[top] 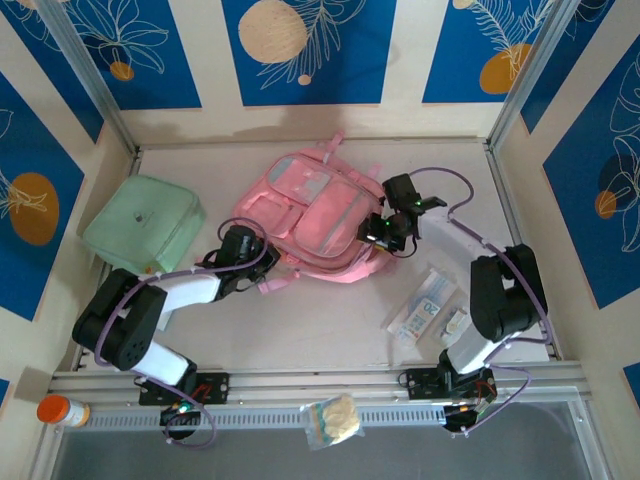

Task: Pack books, pencil case, and school supplies into a backpack

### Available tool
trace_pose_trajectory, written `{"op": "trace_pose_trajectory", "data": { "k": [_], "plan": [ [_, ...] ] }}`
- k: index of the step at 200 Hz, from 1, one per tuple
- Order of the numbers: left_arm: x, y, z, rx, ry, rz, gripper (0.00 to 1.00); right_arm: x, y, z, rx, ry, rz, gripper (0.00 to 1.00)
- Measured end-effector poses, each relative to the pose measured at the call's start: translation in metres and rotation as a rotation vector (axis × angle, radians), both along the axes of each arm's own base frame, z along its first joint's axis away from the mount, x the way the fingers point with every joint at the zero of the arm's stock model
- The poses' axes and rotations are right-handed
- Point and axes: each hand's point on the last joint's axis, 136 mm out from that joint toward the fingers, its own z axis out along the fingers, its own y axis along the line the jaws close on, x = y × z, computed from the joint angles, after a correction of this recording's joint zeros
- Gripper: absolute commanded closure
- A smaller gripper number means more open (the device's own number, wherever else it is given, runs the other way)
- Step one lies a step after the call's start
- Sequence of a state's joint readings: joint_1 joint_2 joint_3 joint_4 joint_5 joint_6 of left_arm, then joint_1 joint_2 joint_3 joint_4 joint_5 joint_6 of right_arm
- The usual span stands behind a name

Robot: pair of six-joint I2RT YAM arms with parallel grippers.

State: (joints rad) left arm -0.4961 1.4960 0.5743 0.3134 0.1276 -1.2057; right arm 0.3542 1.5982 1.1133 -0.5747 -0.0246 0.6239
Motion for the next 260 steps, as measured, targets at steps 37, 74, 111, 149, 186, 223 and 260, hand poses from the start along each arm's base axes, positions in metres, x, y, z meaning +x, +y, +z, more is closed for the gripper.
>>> {"op": "trace_pose_trajectory", "data": {
  "k": [37, 74, 111, 149, 186, 223, 260],
  "plan": [
    [0.000, -0.002, 0.001, -0.031, -0.004, 0.015, 1.00, -0.048, 0.025, 0.022, -0.047, -0.061, 0.111, 0.53],
    [-0.004, -0.013, 0.005, -0.070, -0.013, 0.014, 1.00, -0.102, 0.067, 0.027, -0.072, -0.082, 0.246, 0.58],
    [-0.011, -0.029, 0.010, -0.100, -0.024, -0.017, 1.00, -0.127, 0.101, 0.008, -0.123, -0.079, 0.297, 0.66],
    [-0.015, -0.035, 0.013, -0.099, -0.034, -0.025, 1.00, -0.116, 0.128, -0.017, -0.203, -0.116, 0.272, 0.70],
    [-0.014, -0.035, 0.021, -0.104, -0.052, -0.023, 1.00, -0.094, 0.137, -0.023, -0.234, -0.163, 0.193, 0.64],
    [-0.014, -0.035, 0.021, -0.100, -0.057, -0.018, 1.00, -0.074, 0.144, -0.019, -0.255, -0.168, 0.059, 0.62],
    [-0.014, -0.036, 0.021, -0.096, -0.061, -0.016, 1.00, -0.067, 0.138, -0.021, -0.309, -0.151, -0.047, 0.65]
  ]
}}
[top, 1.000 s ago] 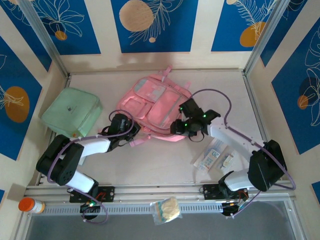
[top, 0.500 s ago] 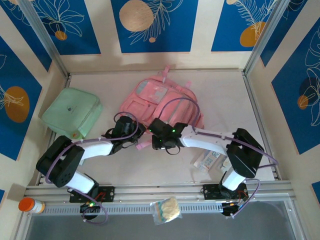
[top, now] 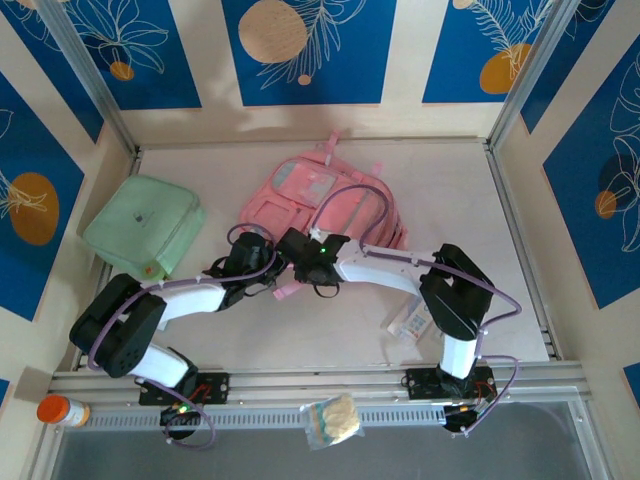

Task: Pack books, pencil case, and school supplies into a backpack

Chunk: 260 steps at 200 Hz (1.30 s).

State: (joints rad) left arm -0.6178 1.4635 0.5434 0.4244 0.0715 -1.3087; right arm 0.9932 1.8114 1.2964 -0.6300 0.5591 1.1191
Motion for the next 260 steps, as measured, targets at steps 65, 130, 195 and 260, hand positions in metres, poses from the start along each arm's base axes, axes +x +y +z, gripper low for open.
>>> {"op": "trace_pose_trajectory", "data": {
  "k": [65, 130, 195, 260],
  "plan": [
    [-0.002, -0.002, 0.001, 0.002, -0.002, -0.006, 1.00, -0.015, -0.032, 0.006, -0.065, 0.027, -0.069, 0.70],
    [-0.003, -0.003, 0.003, 0.008, -0.008, -0.007, 1.00, -0.023, -0.032, 0.007, -0.107, 0.051, 0.052, 0.68],
    [-0.004, -0.001, 0.005, 0.014, -0.012, -0.002, 1.00, -0.024, -0.032, -0.005, -0.182, 0.060, 0.156, 0.69],
    [-0.003, 0.000, 0.005, 0.016, -0.014, 0.001, 1.00, -0.016, -0.023, -0.021, -0.220, 0.024, 0.274, 0.70]
  ]
}}
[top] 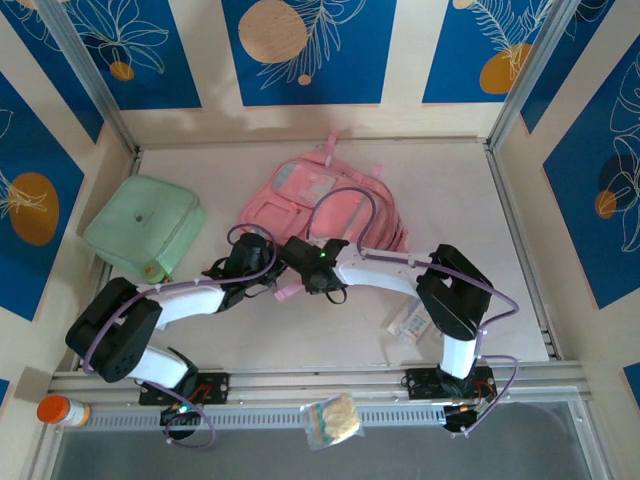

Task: Pack books, pencil case, and school supplies into a backpack

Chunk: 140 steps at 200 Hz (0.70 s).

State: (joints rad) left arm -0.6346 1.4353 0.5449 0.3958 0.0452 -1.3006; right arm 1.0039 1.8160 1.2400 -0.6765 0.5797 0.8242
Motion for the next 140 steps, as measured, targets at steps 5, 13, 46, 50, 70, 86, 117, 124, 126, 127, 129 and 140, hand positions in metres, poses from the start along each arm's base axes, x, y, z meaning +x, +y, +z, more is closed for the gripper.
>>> {"op": "trace_pose_trajectory", "data": {
  "k": [5, 13, 46, 50, 70, 86, 117, 124, 126, 127, 129, 140],
  "plan": [
    [0.000, 0.000, 0.000, 0.001, 0.000, 0.002, 1.00, 0.000, 0.000, -0.002, 0.001, -0.005, 0.011, 0.70],
    [0.000, 0.000, 0.000, 0.002, 0.000, 0.002, 1.00, 0.001, 0.000, -0.006, -0.002, -0.014, 0.029, 0.70],
    [0.000, 0.002, -0.002, 0.007, 0.004, 0.006, 1.00, 0.004, 0.000, -0.008, 0.007, -0.063, 0.081, 0.71],
    [0.000, 0.002, -0.002, 0.008, 0.003, 0.006, 1.00, 0.004, 0.001, -0.007, 0.011, -0.069, 0.090, 0.71],
    [0.000, 0.002, -0.001, 0.009, 0.002, 0.009, 1.00, 0.004, 0.000, -0.003, 0.031, -0.111, 0.126, 0.71],
    [0.000, 0.002, -0.001, 0.009, 0.002, 0.009, 1.00, 0.006, 0.001, 0.000, 0.041, -0.138, 0.139, 0.71],
    [0.001, 0.002, -0.001, 0.008, -0.002, 0.011, 1.00, 0.009, 0.000, 0.001, 0.044, -0.170, 0.150, 0.75],
    [0.001, 0.002, 0.000, 0.006, -0.005, 0.012, 1.00, 0.010, 0.000, 0.000, 0.041, -0.179, 0.157, 0.77],
    [0.002, 0.002, 0.000, 0.007, -0.005, 0.013, 1.00, 0.010, 0.000, 0.000, 0.042, -0.181, 0.156, 0.77],
    [0.002, 0.002, 0.000, 0.006, -0.006, 0.013, 1.00, 0.010, 0.000, 0.000, 0.042, -0.182, 0.157, 0.78],
    [0.002, 0.002, 0.000, 0.007, -0.006, 0.014, 1.00, 0.011, 0.000, -0.001, 0.040, -0.186, 0.163, 0.78],
    [0.003, 0.003, 0.000, 0.009, -0.009, 0.019, 1.00, 0.012, 0.000, -0.002, 0.037, -0.196, 0.170, 0.81]
  ]
}}
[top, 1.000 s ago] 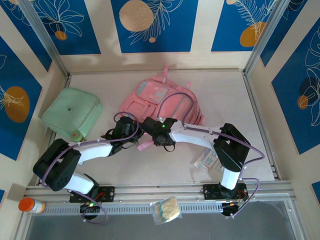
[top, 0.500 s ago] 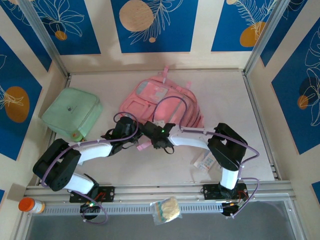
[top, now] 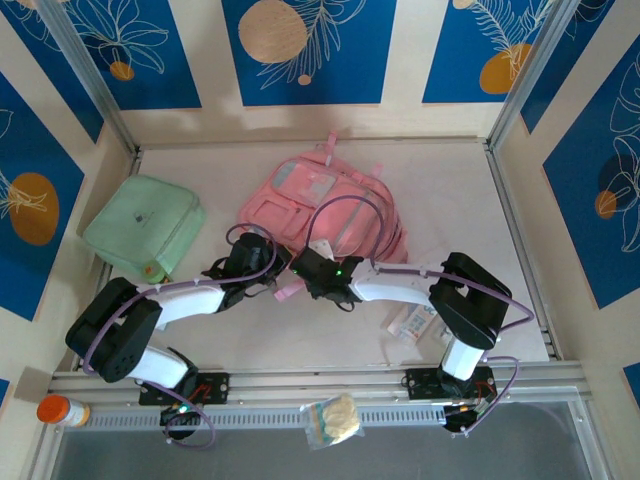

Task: Pack books, pencil case, and school supplies into a backpack

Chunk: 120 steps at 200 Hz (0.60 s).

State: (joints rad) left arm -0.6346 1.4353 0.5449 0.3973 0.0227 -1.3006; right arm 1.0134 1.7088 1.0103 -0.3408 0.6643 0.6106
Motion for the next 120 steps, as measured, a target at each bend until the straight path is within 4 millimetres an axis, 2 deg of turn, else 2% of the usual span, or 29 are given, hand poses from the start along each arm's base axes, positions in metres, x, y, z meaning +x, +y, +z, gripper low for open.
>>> {"op": "trace_pose_trajectory", "data": {
  "k": [53, 81, 120],
  "plan": [
    [0.002, 0.001, 0.001, 0.000, -0.008, 0.007, 1.00, 0.003, -0.003, 0.003, -0.022, -0.030, 0.001, 0.97],
    [0.002, 0.001, 0.001, -0.001, -0.008, 0.004, 1.00, 0.000, -0.005, 0.009, -0.014, -0.028, -0.017, 1.00],
    [0.004, 0.004, 0.003, 0.014, -0.014, -0.015, 1.00, -0.010, -0.013, 0.019, -0.002, 0.004, -0.071, 1.00]
  ]
}}
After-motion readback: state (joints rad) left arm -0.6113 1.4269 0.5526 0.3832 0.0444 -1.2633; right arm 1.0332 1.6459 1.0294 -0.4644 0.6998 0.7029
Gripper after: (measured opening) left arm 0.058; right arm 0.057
